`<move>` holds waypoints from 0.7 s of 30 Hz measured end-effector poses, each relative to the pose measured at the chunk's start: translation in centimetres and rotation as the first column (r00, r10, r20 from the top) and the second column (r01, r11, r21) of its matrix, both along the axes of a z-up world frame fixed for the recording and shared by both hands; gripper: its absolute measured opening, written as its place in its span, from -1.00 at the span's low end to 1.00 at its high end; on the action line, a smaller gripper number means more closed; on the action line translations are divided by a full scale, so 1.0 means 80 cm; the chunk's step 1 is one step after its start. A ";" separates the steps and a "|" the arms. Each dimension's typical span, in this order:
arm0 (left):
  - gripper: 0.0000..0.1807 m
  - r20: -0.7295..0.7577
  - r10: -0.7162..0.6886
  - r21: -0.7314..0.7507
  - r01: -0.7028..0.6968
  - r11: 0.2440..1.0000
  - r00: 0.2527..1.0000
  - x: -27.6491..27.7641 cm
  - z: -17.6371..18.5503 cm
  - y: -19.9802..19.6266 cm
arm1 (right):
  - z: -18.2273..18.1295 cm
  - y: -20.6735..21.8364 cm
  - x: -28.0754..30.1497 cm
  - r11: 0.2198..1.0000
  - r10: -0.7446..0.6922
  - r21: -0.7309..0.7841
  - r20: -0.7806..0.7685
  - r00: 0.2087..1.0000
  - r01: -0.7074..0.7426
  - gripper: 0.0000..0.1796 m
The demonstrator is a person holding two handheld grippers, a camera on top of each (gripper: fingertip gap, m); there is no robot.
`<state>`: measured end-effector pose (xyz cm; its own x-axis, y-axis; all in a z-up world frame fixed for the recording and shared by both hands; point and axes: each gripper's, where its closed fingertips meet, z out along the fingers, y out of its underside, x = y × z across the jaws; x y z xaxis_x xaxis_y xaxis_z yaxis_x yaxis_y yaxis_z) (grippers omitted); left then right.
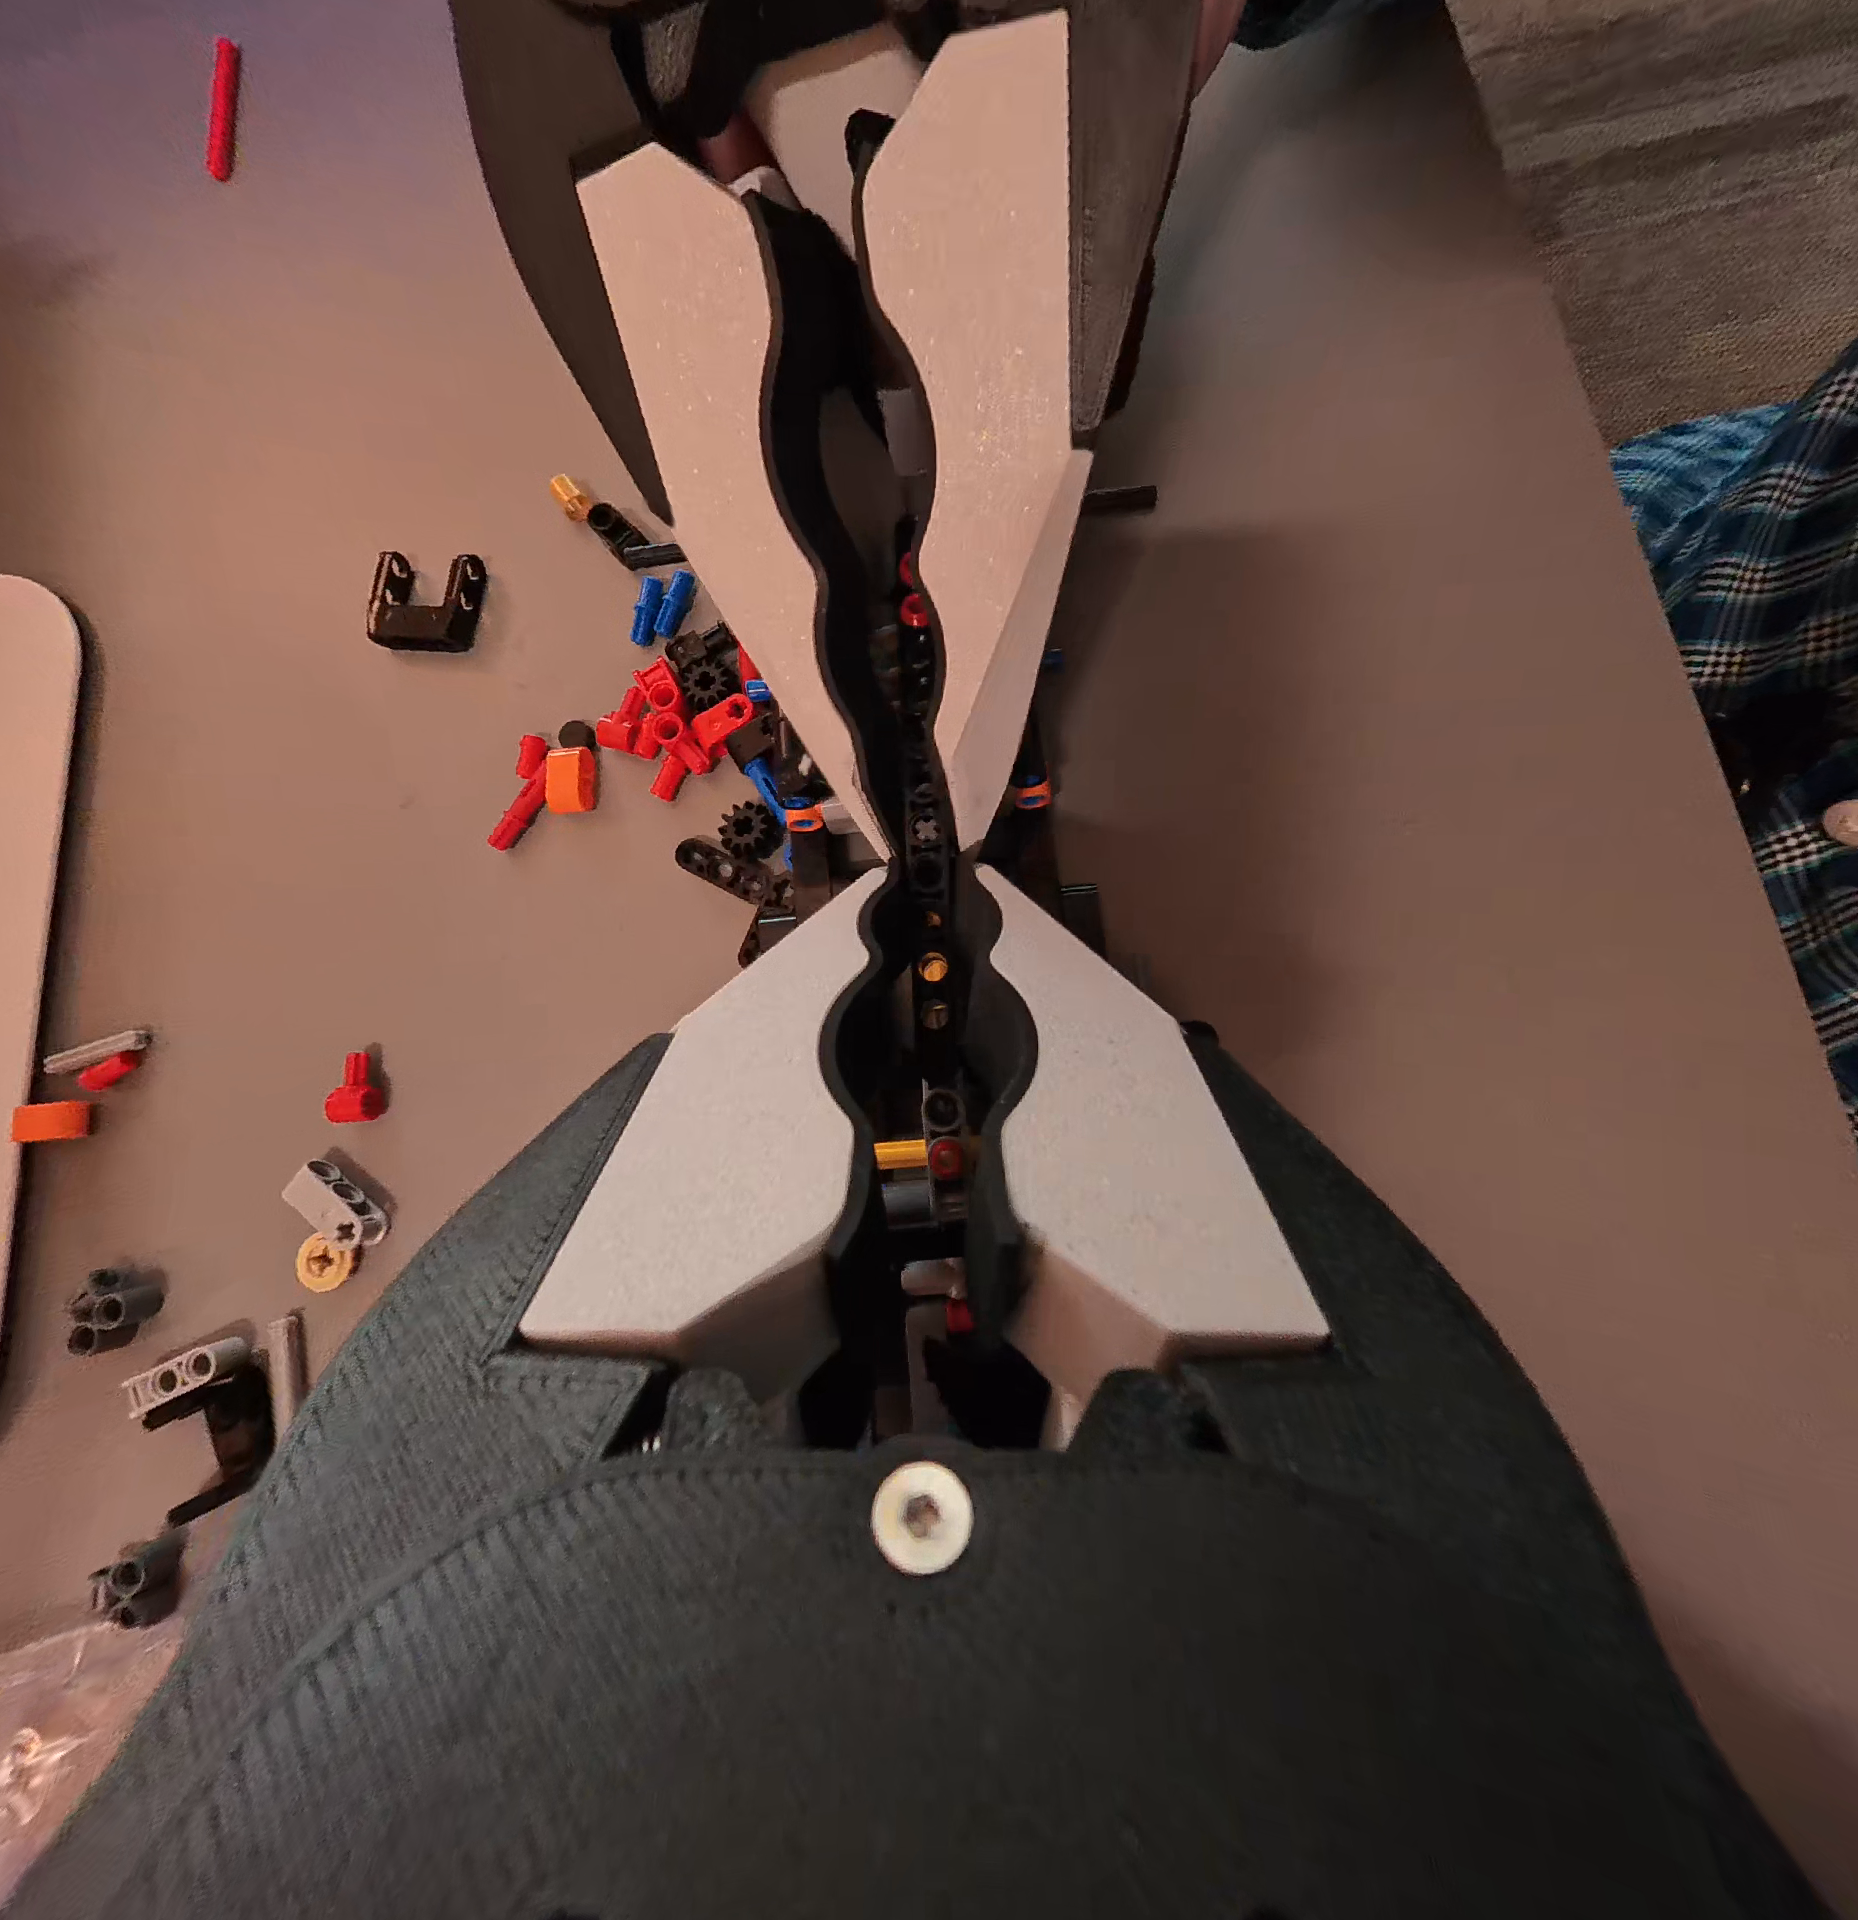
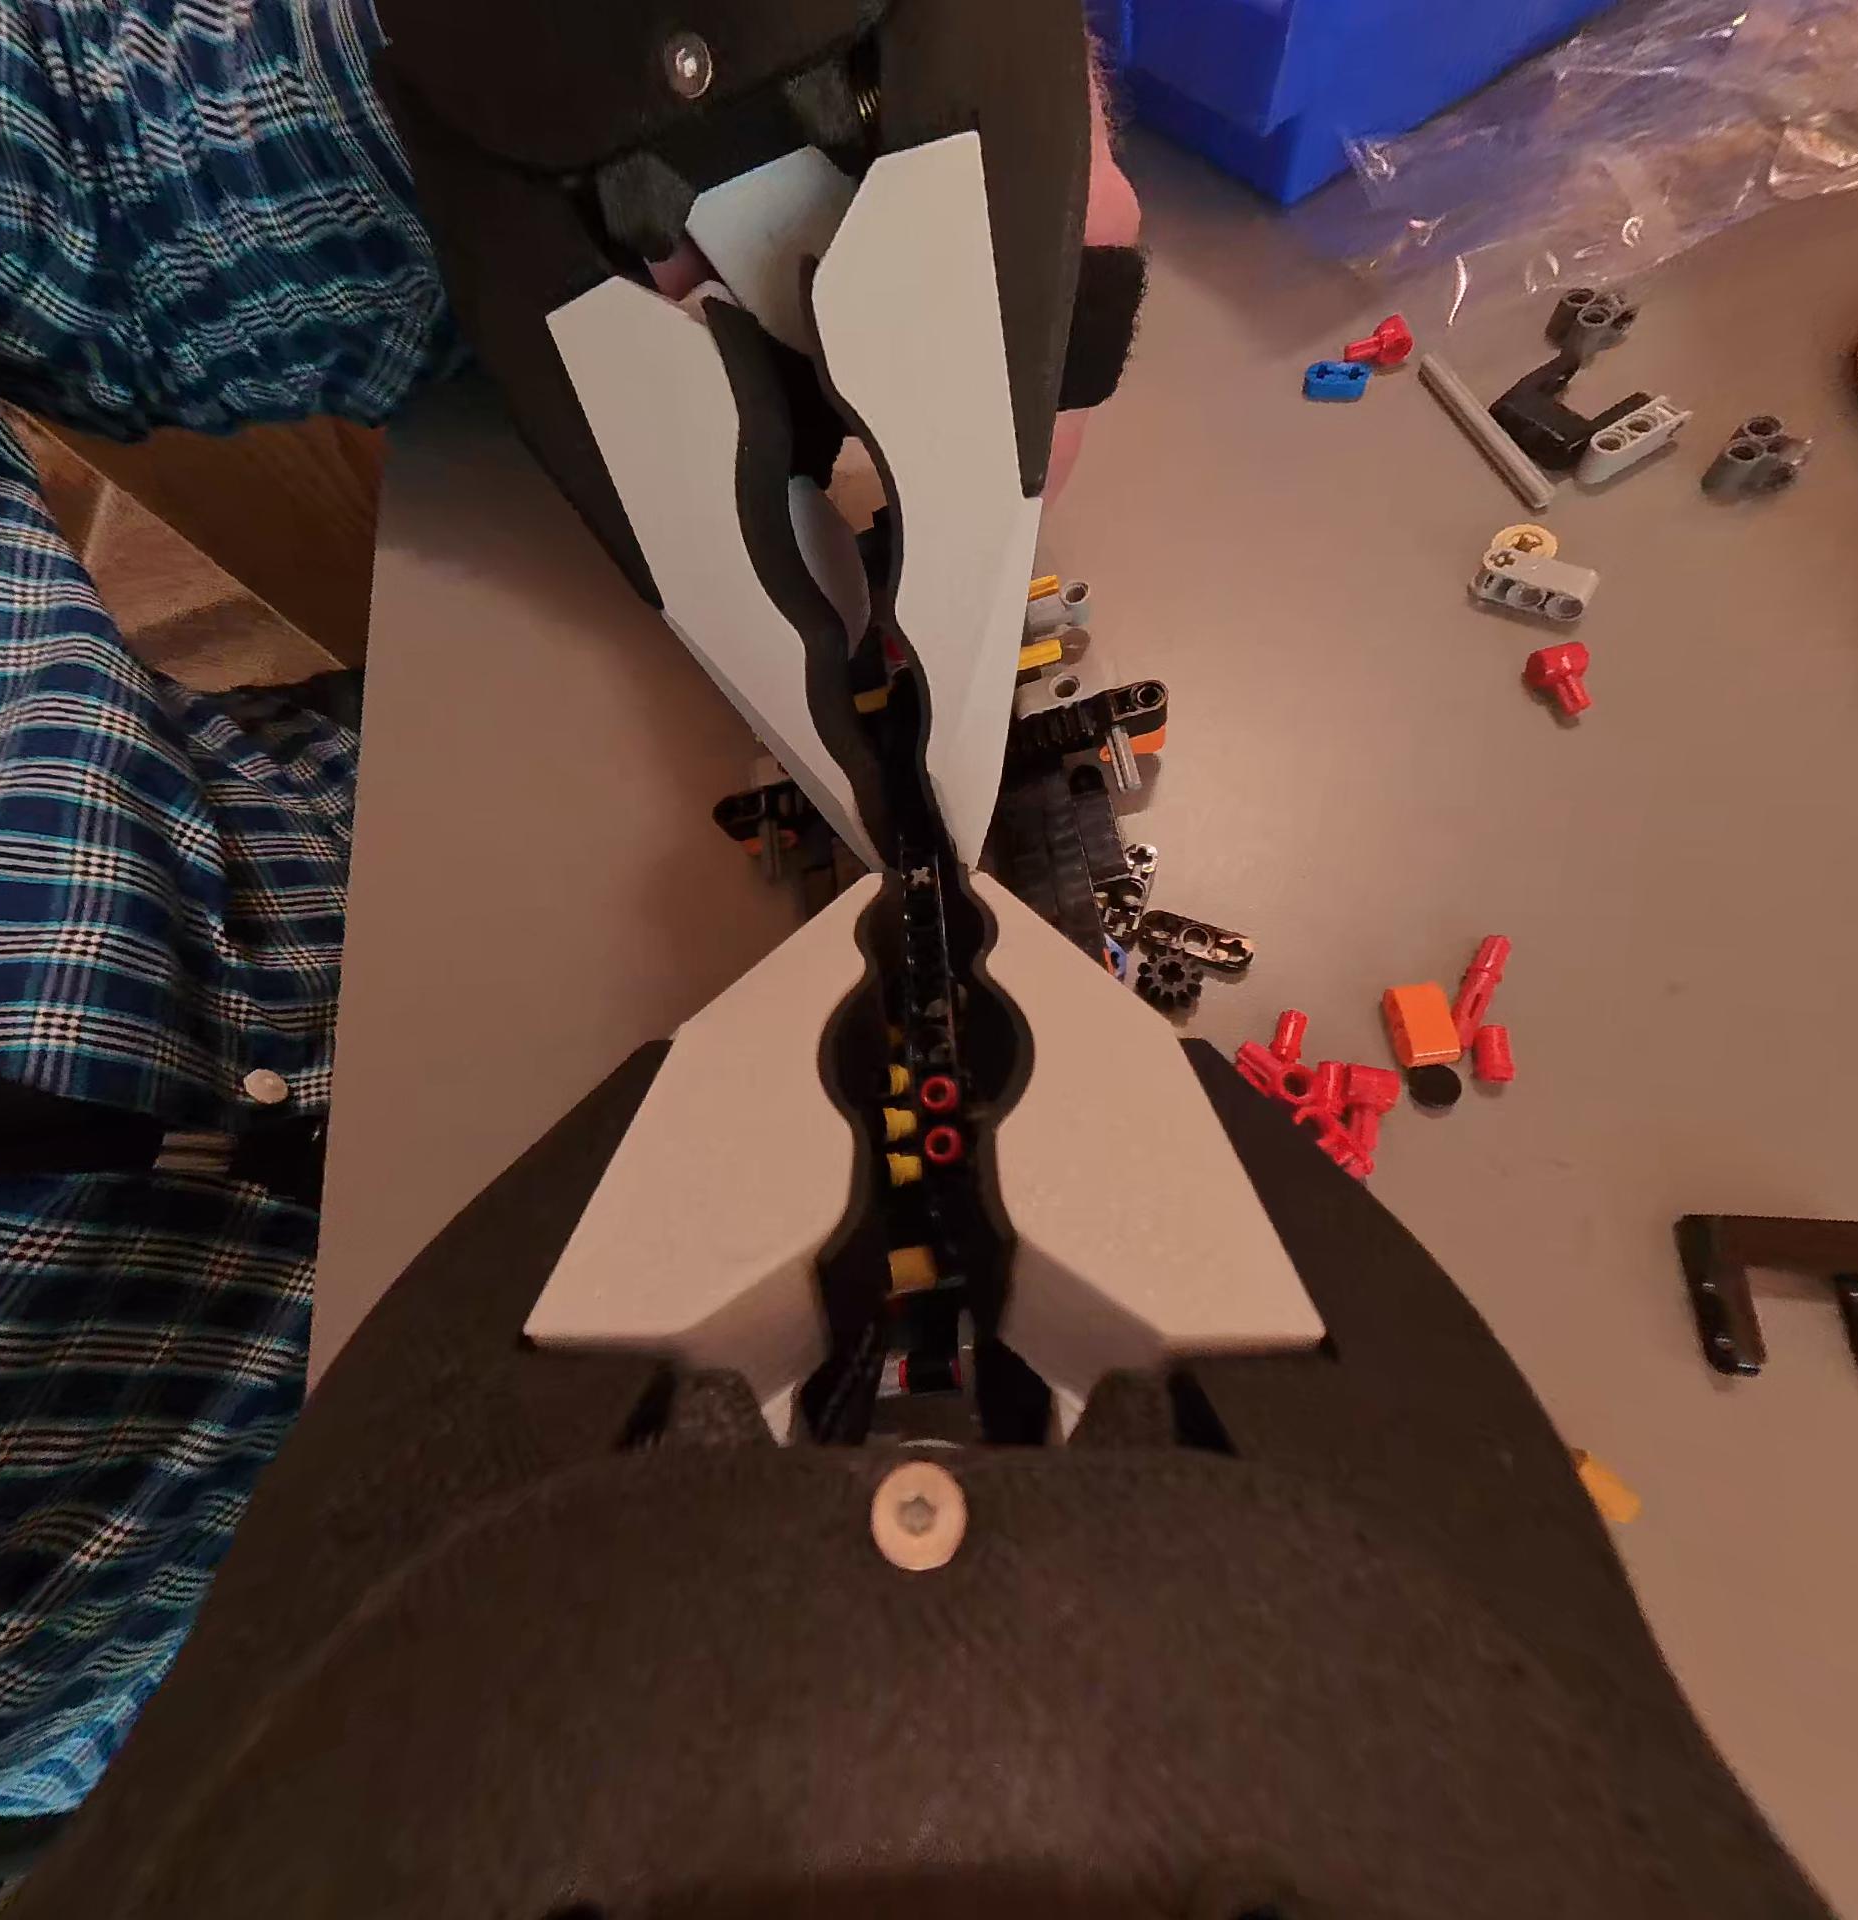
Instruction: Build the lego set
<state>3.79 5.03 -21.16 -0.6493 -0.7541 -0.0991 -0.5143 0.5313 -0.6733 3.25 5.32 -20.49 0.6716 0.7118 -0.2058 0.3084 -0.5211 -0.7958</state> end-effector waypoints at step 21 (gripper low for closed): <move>-0.92 -0.034 0.019 -0.037 -0.020 0.999 0.999 0.001 0.003 0.004 | 0.002 -0.002 0.012 0.998 0.035 -0.047 0.130 0.991 -0.029 -0.96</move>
